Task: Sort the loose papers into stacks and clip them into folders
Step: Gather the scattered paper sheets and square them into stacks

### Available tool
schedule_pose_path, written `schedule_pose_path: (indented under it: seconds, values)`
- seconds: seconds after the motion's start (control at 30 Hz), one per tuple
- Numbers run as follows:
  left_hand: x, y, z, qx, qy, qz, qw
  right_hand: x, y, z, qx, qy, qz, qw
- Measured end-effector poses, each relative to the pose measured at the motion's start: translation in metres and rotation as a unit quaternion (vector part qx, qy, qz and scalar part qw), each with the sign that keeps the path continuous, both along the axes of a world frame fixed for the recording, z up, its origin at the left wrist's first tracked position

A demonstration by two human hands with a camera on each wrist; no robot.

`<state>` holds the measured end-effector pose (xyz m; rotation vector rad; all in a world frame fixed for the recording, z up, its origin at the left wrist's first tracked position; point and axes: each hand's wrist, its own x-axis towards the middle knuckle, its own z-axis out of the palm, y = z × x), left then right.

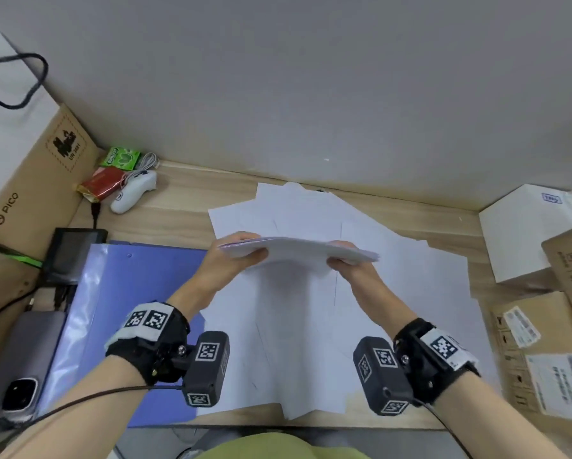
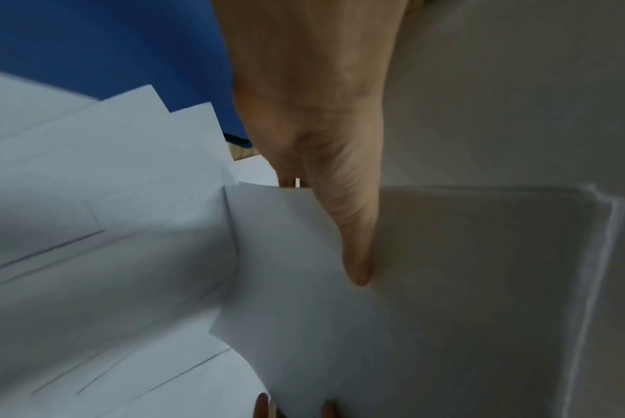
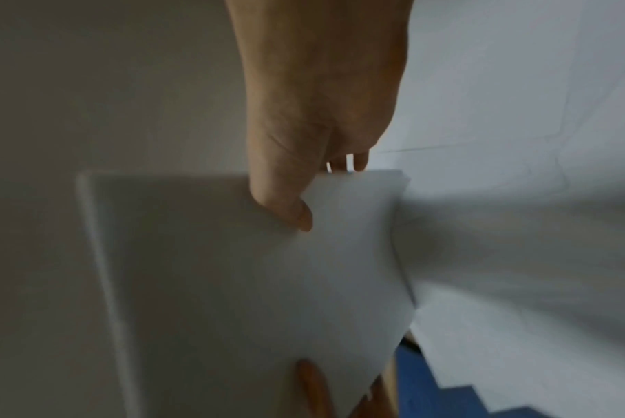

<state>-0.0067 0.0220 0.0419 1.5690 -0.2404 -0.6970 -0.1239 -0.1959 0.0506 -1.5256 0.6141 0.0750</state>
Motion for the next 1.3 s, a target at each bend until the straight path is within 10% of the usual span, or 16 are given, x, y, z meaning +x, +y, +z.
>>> schedule_pose_path:
  seconds: [0.3, 0.6, 0.93, 1.13, 1.3]
  values:
    - [0.024, -0.017, 0.084, -0.127, -0.046, 0.073, 0.988, 0.037, 0.002, 0.093, -0.018, -0.147, -0.109, 0.983]
    - [-0.024, 0.029, -0.025, -0.009, 0.065, 0.021, 0.998, -0.034, 0.044, -0.015, 0.013, 0.055, -0.055, 0.997]
    - [-0.001, -0.003, 0.027, -0.052, -0.001, 0.053, 0.997, 0.002, 0.018, 0.040, -0.007, -0.041, -0.125, 0.991]
    - [-0.049, 0.024, -0.045, 0.001, 0.103, 0.027, 0.994, -0.058, 0.049, -0.047, 0.030, 0.090, -0.107, 0.990]
    - [-0.033, 0.015, -0.036, -0.013, 0.088, 0.014, 0.996, -0.045, 0.034, -0.037, 0.060, 0.059, -0.125, 0.989]
